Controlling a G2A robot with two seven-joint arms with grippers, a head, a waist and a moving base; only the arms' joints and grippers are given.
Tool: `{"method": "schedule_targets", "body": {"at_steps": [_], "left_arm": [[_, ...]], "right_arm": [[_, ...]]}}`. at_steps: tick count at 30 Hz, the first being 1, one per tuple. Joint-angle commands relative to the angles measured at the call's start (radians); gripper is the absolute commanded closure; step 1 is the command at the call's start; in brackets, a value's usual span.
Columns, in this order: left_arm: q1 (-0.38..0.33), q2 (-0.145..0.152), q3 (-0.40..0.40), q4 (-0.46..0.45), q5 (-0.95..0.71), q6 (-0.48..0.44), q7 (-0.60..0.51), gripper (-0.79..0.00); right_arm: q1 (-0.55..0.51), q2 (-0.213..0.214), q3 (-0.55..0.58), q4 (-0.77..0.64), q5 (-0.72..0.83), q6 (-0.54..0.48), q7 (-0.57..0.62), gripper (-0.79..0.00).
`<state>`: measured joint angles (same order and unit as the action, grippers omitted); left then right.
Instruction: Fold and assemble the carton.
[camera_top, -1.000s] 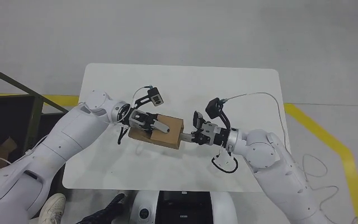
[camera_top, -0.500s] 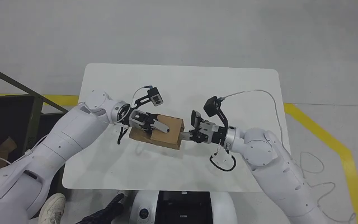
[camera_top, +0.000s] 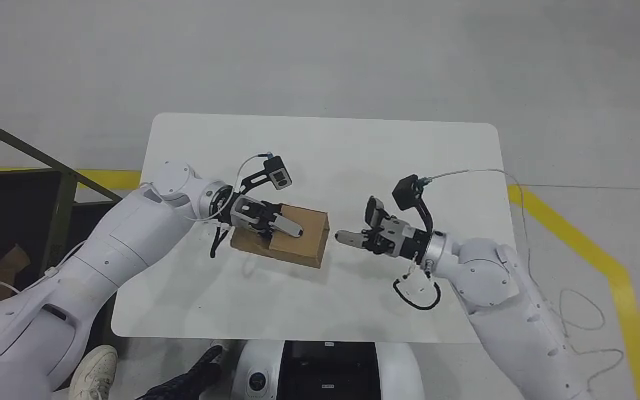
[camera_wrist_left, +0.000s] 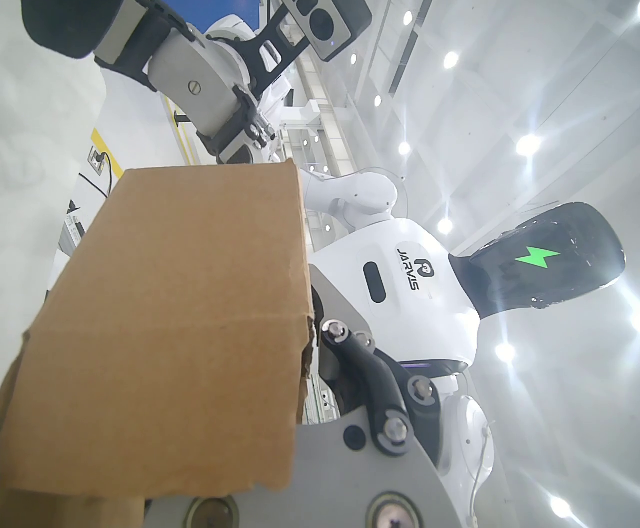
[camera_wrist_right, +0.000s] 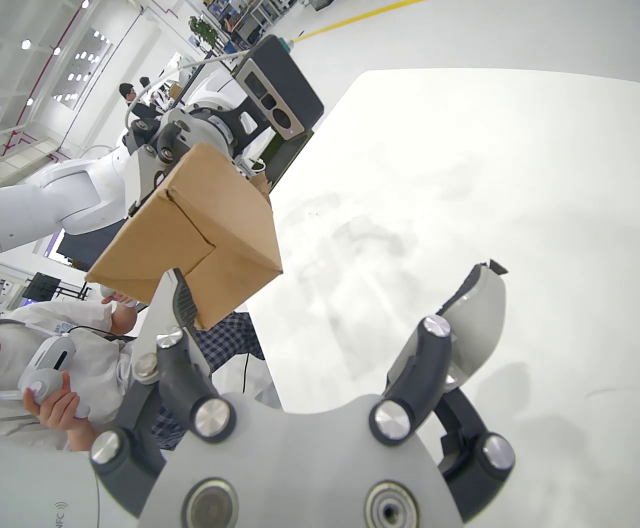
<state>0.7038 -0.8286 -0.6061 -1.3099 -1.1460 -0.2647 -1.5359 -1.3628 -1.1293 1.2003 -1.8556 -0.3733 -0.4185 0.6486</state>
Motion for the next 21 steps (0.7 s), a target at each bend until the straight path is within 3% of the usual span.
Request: {"method": "schedule_targets", "body": {"at_steps": [1,4,9,21], "left_arm": [[0.0,0.0,0.0,0.0,0.0,0.0,0.0,0.0],[0.002,0.0,0.0,-0.001,0.004,0.001,0.009,0.0],[0.007,0.002,-0.018,-0.035,0.147,0.061,0.138,0.0],[-0.045,-0.001,-0.017,-0.13,0.522,0.332,0.316,0.0]], "right_arm": [[-0.024,0.005,0.035,-0.009,0.014,-0.016,-0.025,-0.785],[-0.064,0.011,0.084,-0.03,0.024,-0.046,-0.069,-0.785],[-0.123,0.02,0.142,-0.068,0.027,-0.084,-0.122,-0.785],[-0.189,0.03,0.19,-0.111,0.027,-0.108,-0.147,-0.785]]}}
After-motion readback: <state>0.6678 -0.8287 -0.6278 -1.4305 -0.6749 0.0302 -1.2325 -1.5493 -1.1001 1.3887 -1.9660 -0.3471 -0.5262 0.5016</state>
